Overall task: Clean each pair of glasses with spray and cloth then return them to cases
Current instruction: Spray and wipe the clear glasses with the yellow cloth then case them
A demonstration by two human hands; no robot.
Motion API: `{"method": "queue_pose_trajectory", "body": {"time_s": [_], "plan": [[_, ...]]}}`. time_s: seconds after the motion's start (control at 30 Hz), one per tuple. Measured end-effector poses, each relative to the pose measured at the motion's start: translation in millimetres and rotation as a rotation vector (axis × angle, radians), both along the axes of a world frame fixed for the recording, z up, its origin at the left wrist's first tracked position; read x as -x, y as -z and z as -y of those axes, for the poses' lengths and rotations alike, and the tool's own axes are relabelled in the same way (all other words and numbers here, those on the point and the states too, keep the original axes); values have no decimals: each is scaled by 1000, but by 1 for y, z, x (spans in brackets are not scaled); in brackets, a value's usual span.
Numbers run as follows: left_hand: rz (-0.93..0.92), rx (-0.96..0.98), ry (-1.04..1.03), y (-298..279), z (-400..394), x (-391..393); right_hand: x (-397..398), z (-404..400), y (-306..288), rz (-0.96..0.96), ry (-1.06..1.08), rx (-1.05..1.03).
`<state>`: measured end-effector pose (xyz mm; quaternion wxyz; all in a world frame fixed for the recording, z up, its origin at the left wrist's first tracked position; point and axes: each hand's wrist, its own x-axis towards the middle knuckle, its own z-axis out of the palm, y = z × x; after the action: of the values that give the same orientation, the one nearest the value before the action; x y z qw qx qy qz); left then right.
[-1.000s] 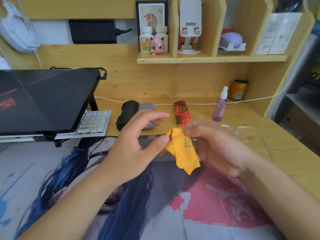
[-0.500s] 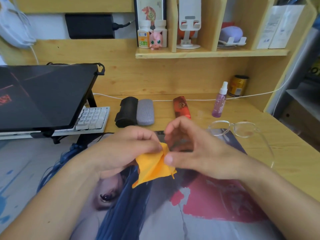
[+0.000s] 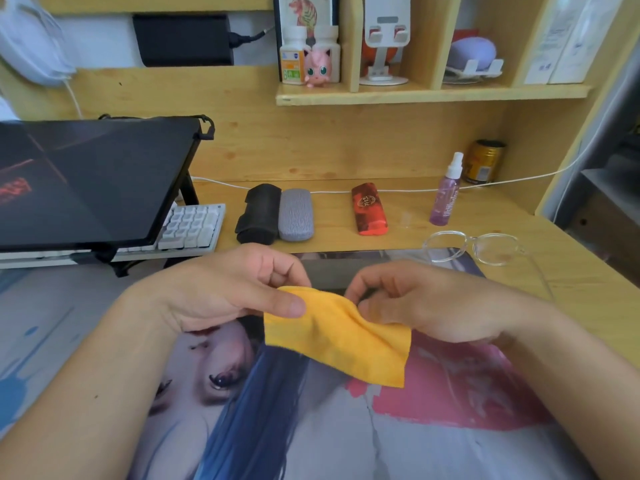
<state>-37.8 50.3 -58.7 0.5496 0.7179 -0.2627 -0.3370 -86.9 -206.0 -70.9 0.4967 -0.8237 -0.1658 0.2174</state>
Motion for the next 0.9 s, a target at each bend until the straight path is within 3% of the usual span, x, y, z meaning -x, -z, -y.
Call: {"method": "queue_pose_trajectory", "body": {"time_s": [0.2,0.37,0.9], "plan": [[-10,48,17,3,3,1,6,-18,3,128,37,-204],[-73,75,14,6,2,-1,9,-24,7,441,150,-121],[-171,85,-53,11,12,2,5,-21,12,740,68,-110]]}}
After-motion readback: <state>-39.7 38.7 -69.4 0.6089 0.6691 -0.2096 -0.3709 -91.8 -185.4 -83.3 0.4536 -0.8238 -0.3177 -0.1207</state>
